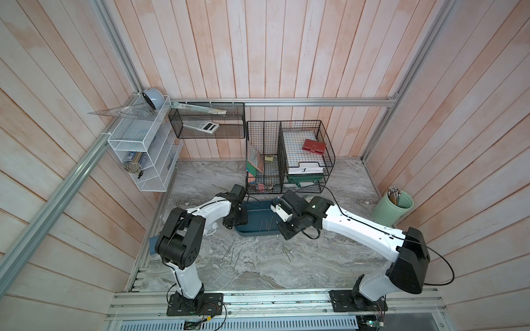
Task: Put the nails on the desktop into the storage box
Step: Place the nail in the storage box.
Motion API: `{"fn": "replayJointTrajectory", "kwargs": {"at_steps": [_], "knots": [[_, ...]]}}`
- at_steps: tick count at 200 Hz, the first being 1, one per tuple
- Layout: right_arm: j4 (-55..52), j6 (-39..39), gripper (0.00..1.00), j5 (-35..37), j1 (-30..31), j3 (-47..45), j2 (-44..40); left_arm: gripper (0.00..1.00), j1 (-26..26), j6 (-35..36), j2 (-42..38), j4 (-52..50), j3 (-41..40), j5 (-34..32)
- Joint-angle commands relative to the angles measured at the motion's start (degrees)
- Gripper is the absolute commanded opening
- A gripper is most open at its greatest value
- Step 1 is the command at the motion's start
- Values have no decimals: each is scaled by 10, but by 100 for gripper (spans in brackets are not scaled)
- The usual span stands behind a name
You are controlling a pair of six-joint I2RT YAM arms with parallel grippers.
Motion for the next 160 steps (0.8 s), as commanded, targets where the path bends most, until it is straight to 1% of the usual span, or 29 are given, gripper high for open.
{"fn": "replayJointTrajectory", "kwargs": {"at_steps": [1, 20, 29, 36, 46, 59, 65, 71, 80, 93, 100, 116, 123, 131, 160], "knots": [[20, -24, 0, -26, -26, 57, 57, 48, 2, 8, 2, 4, -4, 2], [-14, -41, 0, -62, -37, 128, 123, 48, 3, 9, 2, 3, -3, 1], [-43, -72, 0, -81, -41, 166, 160, 48, 3, 9, 3, 3, -3, 1], [-65, -77, 0, -90, -42, 190, 186, 48, 3, 9, 2, 4, -4, 1], [-62, -73, 0, -84, -43, 192, 206, 48, 3, 9, 2, 4, -4, 1], [-45, -66, 0, -80, -44, 182, 214, 48, 3, 9, 1, 4, -3, 1], [-41, -64, 12, -76, -45, 178, 213, 48, 3, 9, 2, 4, -3, 1], [-39, -62, 21, -78, -46, 176, 211, 48, 3, 9, 2, 4, -4, 0], [-29, -59, 31, -77, -46, 168, 198, 48, 3, 9, 2, 4, -4, 0], [-12, -56, 41, -81, -46, 153, 166, 48, 3, 8, 4, 4, -4, 1], [-3, -53, 45, -81, -46, 146, 147, 48, 3, 8, 5, 4, -4, 2], [8, -42, 49, -75, -46, 124, 102, 48, 3, 9, 3, 4, -4, 1], [12, -35, 53, -73, -46, 111, 79, 48, 3, 8, 3, 4, -5, -1], [18, -27, 54, -73, -44, 90, 50, 48, 3, 8, 3, 4, -6, 0], [39, -1, 54, -62, -41, -36, -71, 48, 3, 8, 4, 7, -6, 1]]}}
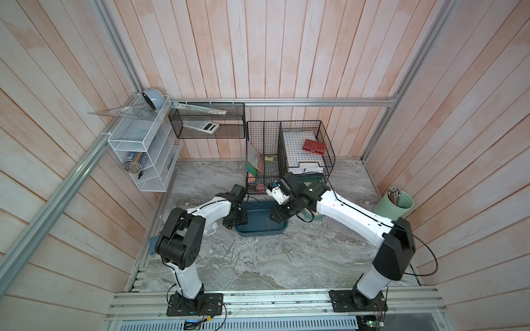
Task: Put the nails on the desktop into the storage box
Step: Place the nail in the storage box, then pick up the nail from the center of the board.
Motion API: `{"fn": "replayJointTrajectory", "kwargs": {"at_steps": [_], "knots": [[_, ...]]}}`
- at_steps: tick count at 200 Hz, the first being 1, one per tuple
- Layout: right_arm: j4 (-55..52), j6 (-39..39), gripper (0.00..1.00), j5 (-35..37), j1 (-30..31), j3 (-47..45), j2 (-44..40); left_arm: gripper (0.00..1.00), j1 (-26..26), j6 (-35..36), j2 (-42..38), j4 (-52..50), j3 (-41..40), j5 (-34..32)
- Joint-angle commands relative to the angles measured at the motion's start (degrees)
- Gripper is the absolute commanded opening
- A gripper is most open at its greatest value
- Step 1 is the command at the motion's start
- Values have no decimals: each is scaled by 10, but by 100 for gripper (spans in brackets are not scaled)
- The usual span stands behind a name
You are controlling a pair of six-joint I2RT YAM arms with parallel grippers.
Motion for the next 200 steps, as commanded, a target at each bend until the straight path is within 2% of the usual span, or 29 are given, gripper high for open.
{"fn": "replayJointTrajectory", "kwargs": {"at_steps": [1, 31, 56, 128, 171, 200], "knots": [[10, 27, 54, 12, 1, -86, -76, 48, 3, 8, 4, 7, -6, 1], [18, 22, 52, 54, 10, -231, -150, 48, 3, 7, 8, 8, -4, 5], [21, 29, 50, 85, 35, -283, -135, 48, 3, 8, 5, 7, -4, 4], [10, 29, 44, 122, 105, -251, 2, 48, 3, 8, 6, 8, -6, 2], [11, 31, 42, 146, 105, -248, 18, 48, 2, 8, 7, 9, -6, 3], [15, 27, 41, 137, 103, -242, 31, 48, 2, 9, 7, 9, -8, 4]]}}
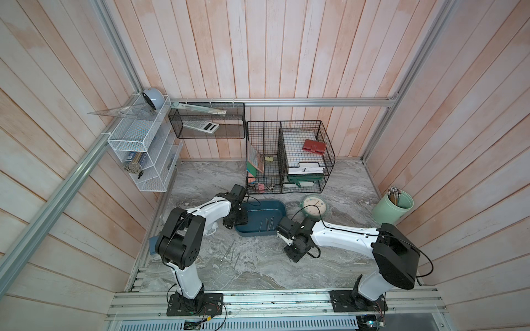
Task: Put the nails on the desktop into the storage box
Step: Pick up the nail from the center of the board.
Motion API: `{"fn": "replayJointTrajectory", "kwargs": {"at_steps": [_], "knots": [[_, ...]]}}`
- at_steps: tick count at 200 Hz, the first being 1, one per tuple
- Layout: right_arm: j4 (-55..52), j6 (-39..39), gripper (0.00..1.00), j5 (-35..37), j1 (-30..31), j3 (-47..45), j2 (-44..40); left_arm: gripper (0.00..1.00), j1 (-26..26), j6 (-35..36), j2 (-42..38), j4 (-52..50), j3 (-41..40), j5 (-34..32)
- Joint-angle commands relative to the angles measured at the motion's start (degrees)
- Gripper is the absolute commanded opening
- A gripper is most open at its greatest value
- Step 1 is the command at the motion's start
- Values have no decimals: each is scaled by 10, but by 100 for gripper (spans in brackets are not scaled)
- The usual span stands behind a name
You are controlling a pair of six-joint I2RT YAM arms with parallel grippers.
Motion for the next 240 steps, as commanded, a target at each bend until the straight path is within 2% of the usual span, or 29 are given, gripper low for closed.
{"fn": "replayJointTrajectory", "kwargs": {"at_steps": [1, 240], "knots": [[-3, 1, 41, 7, -1, 16, 16, 48, 2, 9, 6, 7, -8, 3], [32, 0, 35, -31, -22, -8, 65, 48, 3, 10, 11, 7, -8, 3]]}}
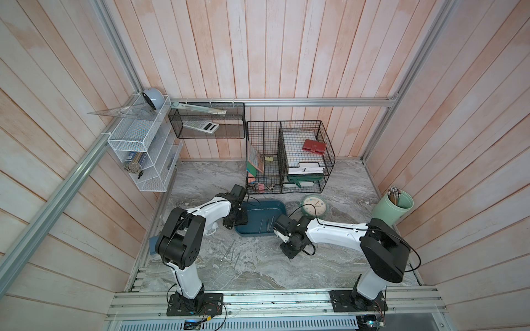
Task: Put the nails on the desktop into the storage box
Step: Pick up the nail from the center of the board.
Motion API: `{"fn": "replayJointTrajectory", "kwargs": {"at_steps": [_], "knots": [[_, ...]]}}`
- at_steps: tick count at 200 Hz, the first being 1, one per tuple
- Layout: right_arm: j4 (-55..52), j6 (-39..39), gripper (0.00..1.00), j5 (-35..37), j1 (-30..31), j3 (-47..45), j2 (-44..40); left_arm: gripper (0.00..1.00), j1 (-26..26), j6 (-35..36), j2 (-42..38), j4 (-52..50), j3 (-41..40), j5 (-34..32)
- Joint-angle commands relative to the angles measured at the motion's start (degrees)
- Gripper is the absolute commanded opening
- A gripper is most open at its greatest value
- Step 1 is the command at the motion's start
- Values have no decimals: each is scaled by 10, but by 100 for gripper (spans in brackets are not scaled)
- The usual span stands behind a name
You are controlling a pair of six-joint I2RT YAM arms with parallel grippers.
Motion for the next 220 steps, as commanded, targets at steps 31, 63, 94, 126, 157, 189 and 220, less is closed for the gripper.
{"fn": "replayJointTrajectory", "kwargs": {"at_steps": [31, 63, 94, 126, 157, 189, 220], "knots": [[-38, 11, 33, -4, -3, -19, 13, 48, 3, 11, 10, 5, -5, 0], [-46, 29, 32, -1, -3, -36, -3, 48, 3, 10, 13, 4, -4, 0], [-39, 37, 32, -5, -3, -49, -15, 48, 3, 11, 15, 5, -4, 2], [-41, 37, 26, -8, -2, -40, 8, 48, 3, 11, 14, 4, -4, 2], [-51, 43, 10, -2, 0, -35, 22, 48, 3, 10, 14, 3, -4, 2], [-54, 54, 1, -1, 0, -43, 22, 48, 3, 10, 15, 4, -4, 4], [-65, 59, 0, 8, 4, -47, 10, 48, 3, 10, 14, 3, -4, 4]]}}
